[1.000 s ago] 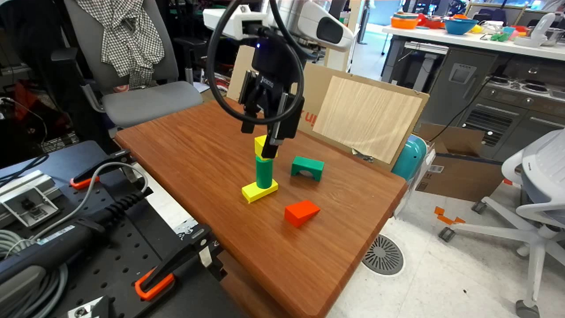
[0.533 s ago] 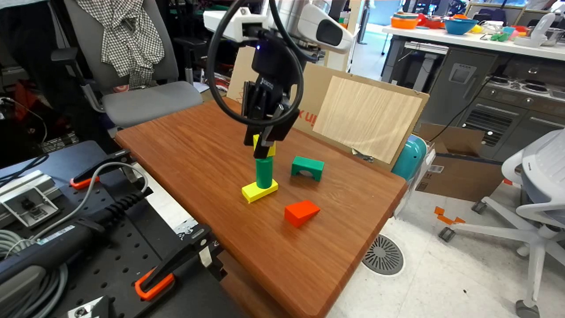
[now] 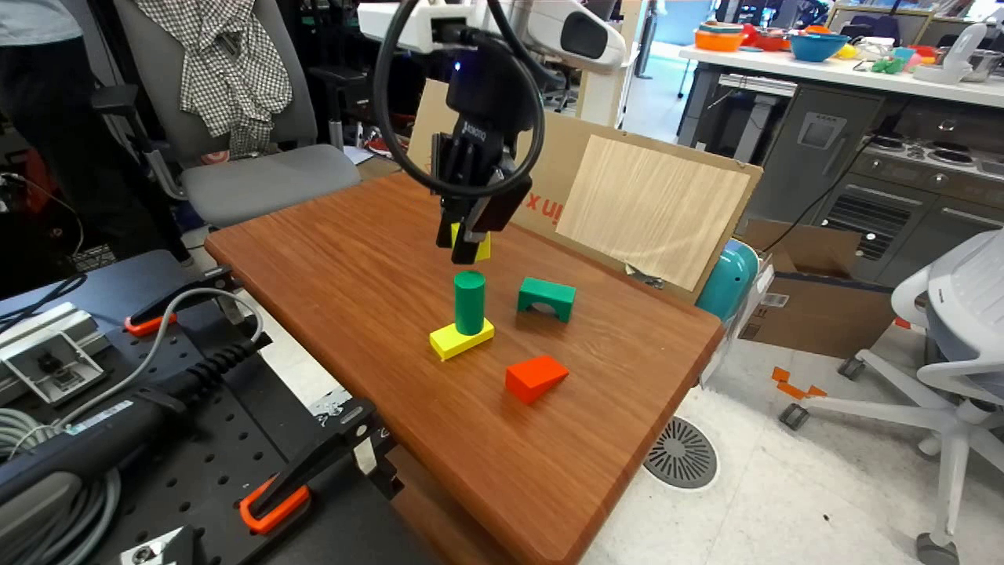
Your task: Pick up the yellow cube from on top of the green cylindrical block and put it on the table
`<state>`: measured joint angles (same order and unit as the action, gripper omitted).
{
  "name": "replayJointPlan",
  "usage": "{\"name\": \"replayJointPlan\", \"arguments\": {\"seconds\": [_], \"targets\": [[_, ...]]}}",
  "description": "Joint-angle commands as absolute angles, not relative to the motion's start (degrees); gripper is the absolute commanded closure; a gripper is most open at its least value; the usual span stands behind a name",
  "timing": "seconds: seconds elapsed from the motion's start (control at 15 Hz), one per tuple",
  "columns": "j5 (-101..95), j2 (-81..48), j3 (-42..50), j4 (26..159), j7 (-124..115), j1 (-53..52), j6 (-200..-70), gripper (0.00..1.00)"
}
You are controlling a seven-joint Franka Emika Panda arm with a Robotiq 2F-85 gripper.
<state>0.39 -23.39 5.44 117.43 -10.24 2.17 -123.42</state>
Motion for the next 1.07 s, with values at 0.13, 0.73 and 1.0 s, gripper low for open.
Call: {"name": "replayJointPlan", "arguments": {"seconds": [0.13,0.73,1.0], "targets": [[-3.30,-16.43,2.82,119.32,-8.73,-1.25,-120.76,0.92],[-1.12,-17.56,-4.37,119.99,0.85,-4.40,-121.67,0.92],[-3.71,-19.76,-4.96,120.74,2.98,-5.03,-121.50,0.92]]}}
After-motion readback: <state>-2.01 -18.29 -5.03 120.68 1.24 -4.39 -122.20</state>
